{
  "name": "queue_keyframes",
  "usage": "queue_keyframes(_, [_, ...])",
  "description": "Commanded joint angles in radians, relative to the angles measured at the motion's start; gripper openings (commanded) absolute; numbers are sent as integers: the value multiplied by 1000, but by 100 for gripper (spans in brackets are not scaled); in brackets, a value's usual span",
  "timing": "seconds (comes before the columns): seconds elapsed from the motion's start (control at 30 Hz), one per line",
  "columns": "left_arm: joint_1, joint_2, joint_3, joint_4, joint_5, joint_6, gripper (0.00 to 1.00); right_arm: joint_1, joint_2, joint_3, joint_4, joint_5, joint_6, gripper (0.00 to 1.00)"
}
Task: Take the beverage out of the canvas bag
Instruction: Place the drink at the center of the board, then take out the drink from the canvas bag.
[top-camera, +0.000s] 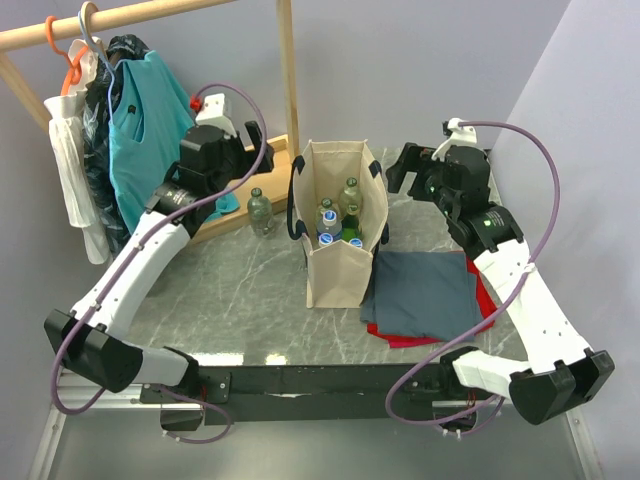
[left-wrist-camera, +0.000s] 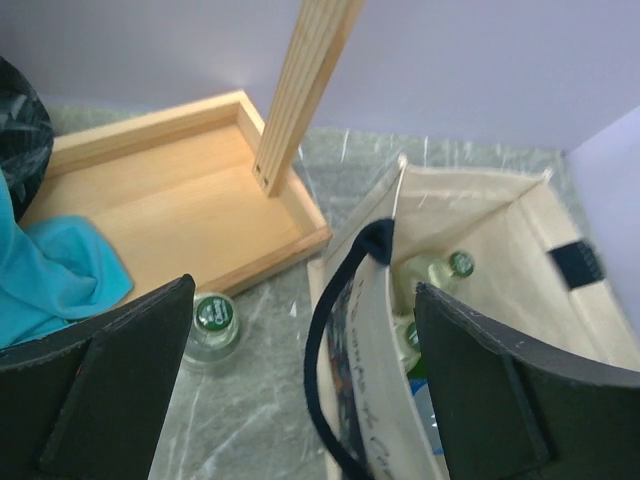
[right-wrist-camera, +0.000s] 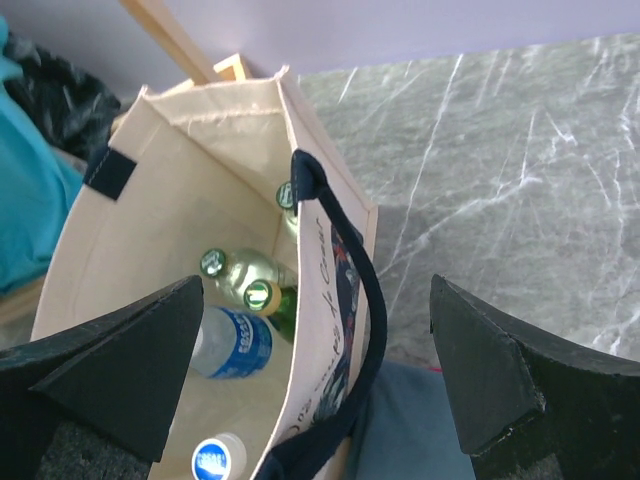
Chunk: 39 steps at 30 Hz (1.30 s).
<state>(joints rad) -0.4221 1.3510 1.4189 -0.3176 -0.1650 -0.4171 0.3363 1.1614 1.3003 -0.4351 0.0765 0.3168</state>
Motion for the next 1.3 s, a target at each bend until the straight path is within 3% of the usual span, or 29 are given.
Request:
queue_keyframes(0.0, [2,-20,97,-26,-45,-38,96,6,-23,23,36,62,48,100])
queue_keyframes(0.2, [2,-78,22,87,91,9,96,3,-34,11,24,23,53,100])
queue_keyframes(0.4, [2,-116,-2,104,48,-5,96,3,-40,-12,50,-37,34,100])
queue_keyframes(0.7, [2,-101,41,23,-103,-45,96,3,-75,-38,116,5,22,100])
queue_keyframes(1.1, [2,-147,-37,158,8,23,96,6,-75,-33,102,16,-2,100])
queue_keyframes(1.27, [2,-64,81,13,44,60,96,4,-77,-36,107,23,-18,100])
